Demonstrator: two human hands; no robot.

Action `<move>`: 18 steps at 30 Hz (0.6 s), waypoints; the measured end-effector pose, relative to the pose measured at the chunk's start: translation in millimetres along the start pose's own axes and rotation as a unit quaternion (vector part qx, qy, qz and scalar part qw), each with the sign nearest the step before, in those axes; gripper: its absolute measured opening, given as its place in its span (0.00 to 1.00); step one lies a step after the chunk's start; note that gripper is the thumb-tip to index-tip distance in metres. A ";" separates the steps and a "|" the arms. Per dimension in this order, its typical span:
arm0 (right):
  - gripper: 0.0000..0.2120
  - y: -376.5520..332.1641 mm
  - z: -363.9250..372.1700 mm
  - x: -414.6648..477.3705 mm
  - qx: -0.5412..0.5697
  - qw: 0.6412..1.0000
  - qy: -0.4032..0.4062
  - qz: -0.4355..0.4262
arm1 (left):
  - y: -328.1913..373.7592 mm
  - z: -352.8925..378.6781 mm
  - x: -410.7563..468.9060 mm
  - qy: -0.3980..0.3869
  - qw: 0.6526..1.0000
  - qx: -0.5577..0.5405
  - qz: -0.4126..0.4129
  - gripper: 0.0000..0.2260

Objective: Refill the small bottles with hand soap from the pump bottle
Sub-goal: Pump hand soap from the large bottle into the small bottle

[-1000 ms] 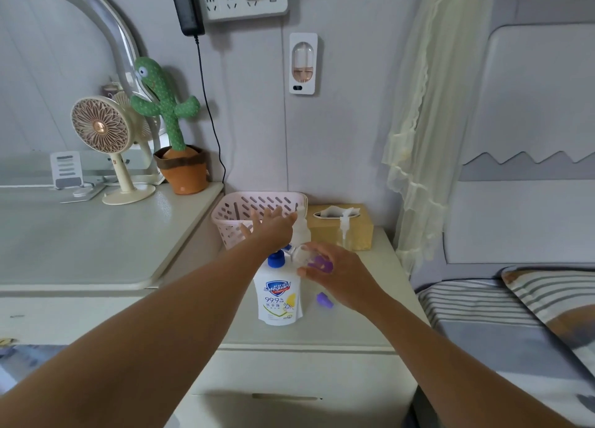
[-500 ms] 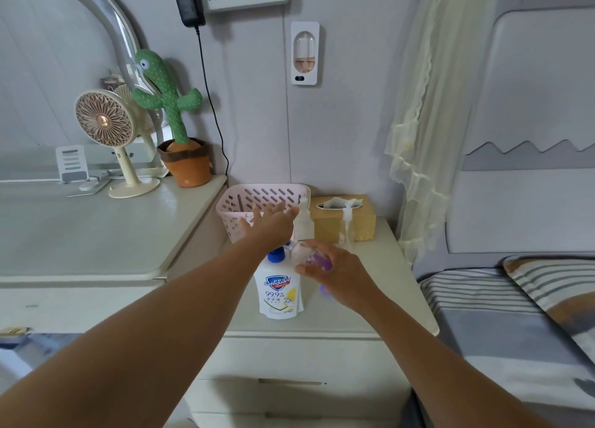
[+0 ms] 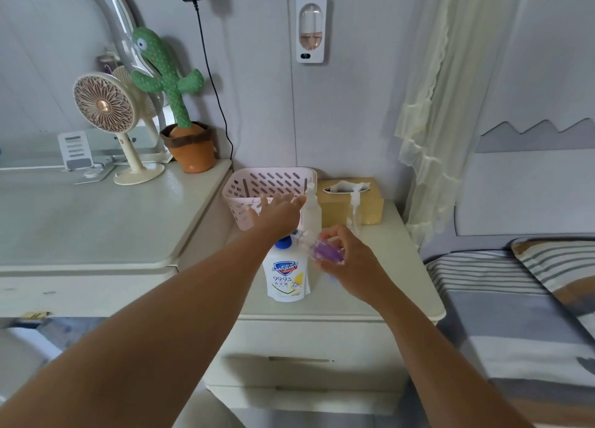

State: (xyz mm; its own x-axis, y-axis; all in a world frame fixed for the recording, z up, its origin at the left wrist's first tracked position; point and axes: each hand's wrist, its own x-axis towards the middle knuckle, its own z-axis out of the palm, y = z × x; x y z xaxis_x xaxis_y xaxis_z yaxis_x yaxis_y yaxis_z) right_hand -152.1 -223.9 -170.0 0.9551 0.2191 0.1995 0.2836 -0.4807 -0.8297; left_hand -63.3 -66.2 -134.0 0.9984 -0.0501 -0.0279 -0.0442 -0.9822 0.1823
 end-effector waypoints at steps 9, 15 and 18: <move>0.18 6.0 10.2 -10.6 0.099 0.994 0.047 0.030 | 5.2 -5.3 1.2 -0.033 0.997 -0.064 -0.026 0.20; 0.18 6.0 9.5 -9.4 0.071 0.995 0.063 0.019 | 0.2 -3.0 1.0 -0.036 0.999 -0.002 0.012 0.20; 0.17 8.8 12.7 -11.4 0.084 0.994 0.061 0.028 | -4.0 8.9 7.2 -0.029 0.999 -0.037 -0.013 0.19</move>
State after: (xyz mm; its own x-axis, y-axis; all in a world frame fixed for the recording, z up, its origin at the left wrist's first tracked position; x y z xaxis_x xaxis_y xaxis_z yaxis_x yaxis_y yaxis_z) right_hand -161.6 -219.8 -186.2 0.9752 0.0865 0.2040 0.2213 -0.3390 -0.9144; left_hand -56.2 -64.2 -143.7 0.9951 -0.0373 -0.0910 -0.0132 -0.9676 0.2522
